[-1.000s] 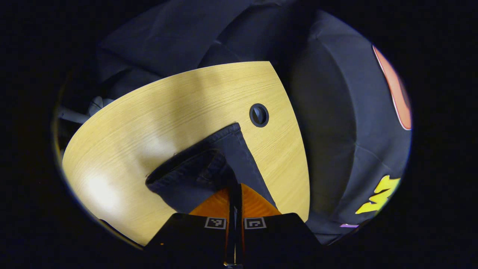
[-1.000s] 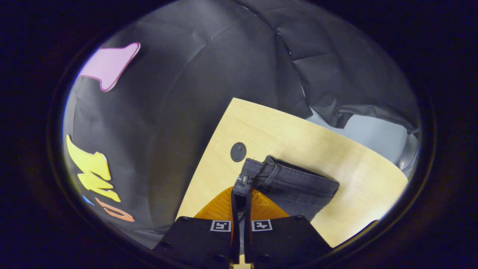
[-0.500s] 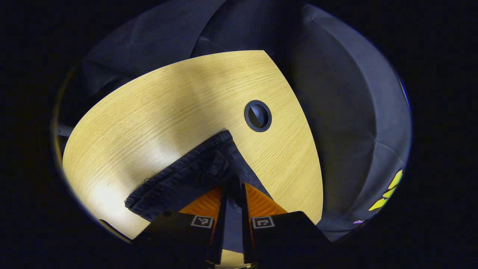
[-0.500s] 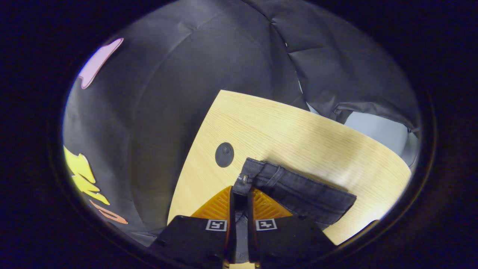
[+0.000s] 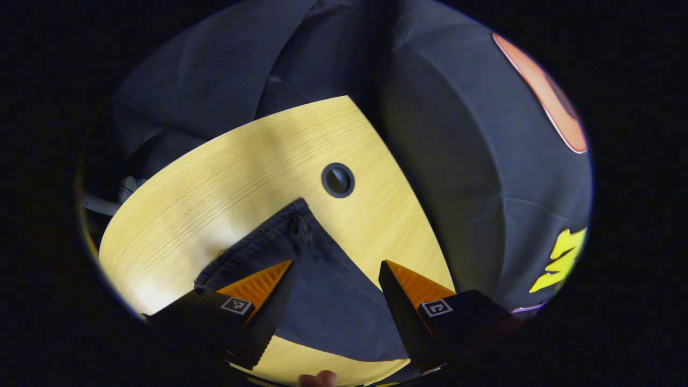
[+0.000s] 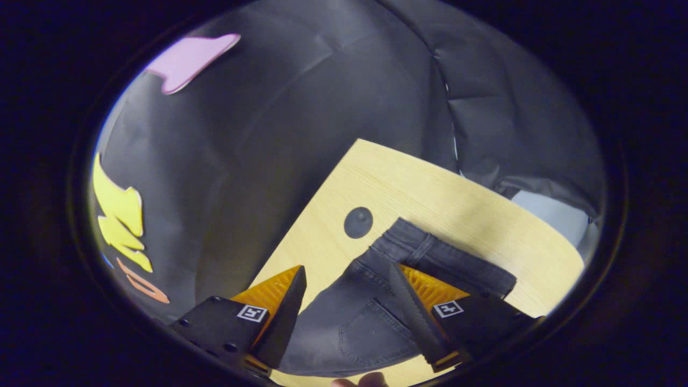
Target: Grasp the waist and the cuffs of the jeans and fold them to make the two legs overlap; first hold the waist and fold one-third of the jeans toward the cuffs, then hold the cuffs and fold the remaining one-third in the same direction to finish folding.
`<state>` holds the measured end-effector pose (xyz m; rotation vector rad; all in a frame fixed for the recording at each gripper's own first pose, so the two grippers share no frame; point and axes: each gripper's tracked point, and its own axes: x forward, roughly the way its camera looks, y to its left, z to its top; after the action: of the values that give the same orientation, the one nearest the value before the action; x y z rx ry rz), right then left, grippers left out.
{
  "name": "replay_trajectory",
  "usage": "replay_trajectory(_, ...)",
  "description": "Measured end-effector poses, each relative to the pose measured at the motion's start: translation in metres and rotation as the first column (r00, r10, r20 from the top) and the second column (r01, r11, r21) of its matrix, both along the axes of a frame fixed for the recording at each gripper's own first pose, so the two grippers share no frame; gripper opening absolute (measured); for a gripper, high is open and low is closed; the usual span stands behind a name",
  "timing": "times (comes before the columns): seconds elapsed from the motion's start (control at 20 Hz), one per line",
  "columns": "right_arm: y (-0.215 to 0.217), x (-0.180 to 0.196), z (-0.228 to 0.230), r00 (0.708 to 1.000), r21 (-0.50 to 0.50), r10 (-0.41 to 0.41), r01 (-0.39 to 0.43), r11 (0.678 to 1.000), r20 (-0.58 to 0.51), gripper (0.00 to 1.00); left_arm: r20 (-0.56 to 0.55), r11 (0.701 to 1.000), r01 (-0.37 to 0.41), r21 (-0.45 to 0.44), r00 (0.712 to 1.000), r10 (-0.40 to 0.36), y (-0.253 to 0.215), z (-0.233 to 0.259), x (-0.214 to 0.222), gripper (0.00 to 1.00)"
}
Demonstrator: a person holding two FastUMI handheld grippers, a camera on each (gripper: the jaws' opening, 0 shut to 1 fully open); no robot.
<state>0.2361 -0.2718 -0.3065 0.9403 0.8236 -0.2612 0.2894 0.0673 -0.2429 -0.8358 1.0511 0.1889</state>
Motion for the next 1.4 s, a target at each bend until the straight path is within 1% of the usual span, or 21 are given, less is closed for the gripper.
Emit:
replay_trajectory(0.05,0.002,-0.006,0.013,1.000,-0.045,0.025,-0.025,0.999,0.019,0.96,0.048,0.999,0.027,0.023,0.998,-0.028,-0.008,0.020,-0.002,1.00)
replay_trajectory(0.1,0.004,-0.015,0.026,0.998,-0.102,0.058,-0.054,0.993,0.039,0.96,0.109,0.996,0.059,0.063,0.992,-0.066,-0.013,0.033,-0.005,0.99)
replay_trajectory(0.15,0.005,-0.026,0.042,0.994,-0.167,0.095,-0.084,0.982,0.060,0.96,0.171,0.988,0.096,0.119,0.978,-0.116,-0.020,0.052,-0.012,0.99)
replay_trajectory(0.2,0.010,-0.038,0.058,0.986,-0.230,0.140,-0.117,0.966,0.086,0.96,0.224,0.974,0.139,0.179,0.958,-0.178,-0.029,0.069,-0.021,0.99)
replay_trajectory(0.25,0.014,-0.048,0.075,0.975,-0.300,0.189,-0.147,0.942,0.116,0.96,0.270,0.954,0.173,0.245,0.933,-0.239,-0.040,0.086,-0.034,0.99)
replay_trajectory(0.3,0.017,-0.061,0.092,0.960,-0.380,0.239,-0.170,0.909,0.144,0.96,0.322,0.929,0.191,0.318,0.900,-0.295,-0.050,0.107,-0.046,0.99)
replay_trajectory(0.4,0.026,-0.092,0.127,0.926,-0.521,0.324,-0.183,0.834,0.193,0.96,0.436,0.881,0.175,0.441,0.816,-0.380,-0.075,0.147,-0.069,0.99)
replay_trajectory(0.45,0.033,-0.108,0.143,0.909,-0.562,0.354,-0.179,0.807,0.220,0.96,0.481,0.861,0.155,0.484,0.775,-0.410,-0.089,0.165,-0.081,0.99)
replay_trajectory(0.5,0.043,-0.122,0.155,0.893,-0.587,0.374,-0.168,0.792,0.250,0.96,0.522,0.849,0.130,0.512,0.738,-0.428,-0.102,0.178,-0.096,0.99)
replay_trajectory(0.55,0.051,-0.138,0.166,0.881,-0.602,0.382,-0.151,0.784,0.278,1.00,0.555,0.842,0.109,0.529,0.706,-0.440,-0.114,0.190,-0.110,0.99)
replay_trajectory(0.6,0.056,-0.158,0.172,0.877,-0.620,0.388,-0.141,0.771,0.284,1.00,0.575,0.838,0.088,0.539,0.689,-0.442,-0.122,0.193,-0.123,0.99)
replay_trajectory(0.65,0.060,-0.174,0.176,0.877,-0.636,0.392,-0.137,0.759,0.278,0.93,0.585,0.833,0.074,0.549,0.677,-0.446,-0.132,0.195,-0.136,0.99)
replay_trajectory(0.7,0.064,-0.188,0.178,0.877,-0.647,0.393,-0.132,0.751,0.277,0.93,0.591,0.825,0.064,0.562,0.667,-0.455,-0.140,0.195,-0.151,0.99)
replay_trajectory(0.8,0.069,-0.209,0.175,0.883,-0.652,0.382,-0.123,0.748,0.272,0.93,0.598,0.797,0.038,0.603,0.640,-0.483,-0.157,0.197,-0.170,0.99)
replay_trajectory(0.85,0.068,-0.216,0.171,0.889,-0.649,0.373,-0.121,0.751,0.266,0.93,0.599,0.786,0.030,0.618,0.629,-0.495,-0.166,0.199,-0.176,0.99)
replay_trajectory(0.9,0.066,-0.222,0.165,0.894,-0.644,0.362,-0.116,0.756,0.264,0.98,0.598,0.776,0.026,0.630,0.621,-0.507,-0.176,0.200,-0.182,0.99)
replay_trajectory(0.95,0.063,-0.225,0.159,0.900,-0.639,0.349,-0.108,0.761,0.263,0.98,0.593,0.771,0.034,0.636,0.618,-0.516,-0.185,0.199,-0.186,0.99)
replay_trajectory(1.1,0.049,-0.219,0.133,0.925,-0.617,0.288,-0.078,0.783,0.248,0.98,0.569,0.766,0.087,0.637,0.617,-0.544,-0.203,0.190,-0.197,0.98)
replay_trajectory(1.15,0.042,-0.214,0.123,0.935,-0.605,0.262,-0.068,0.793,0.239,0.98,0.559,0.758,0.097,0.645,0.616,-0.554,-0.207,0.189,-0.198,0.98)
replay_trajectory(1.25,0.022,-0.201,0.095,0.951,-0.575,0.211,-0.044,0.817,0.226,0.98,0.549,0.744,0.110,0.659,0.605,-0.576,-0.220,0.196,-0.197,0.98)
replay_trajectory(1.4,-0.004,-0.177,0.043,0.970,-0.534,0.146,-0.021,0.845,0.192,0.99,0.540,0.710,0.095,0.697,0.583,-0.608,-0.229,0.211,-0.192,0.98)
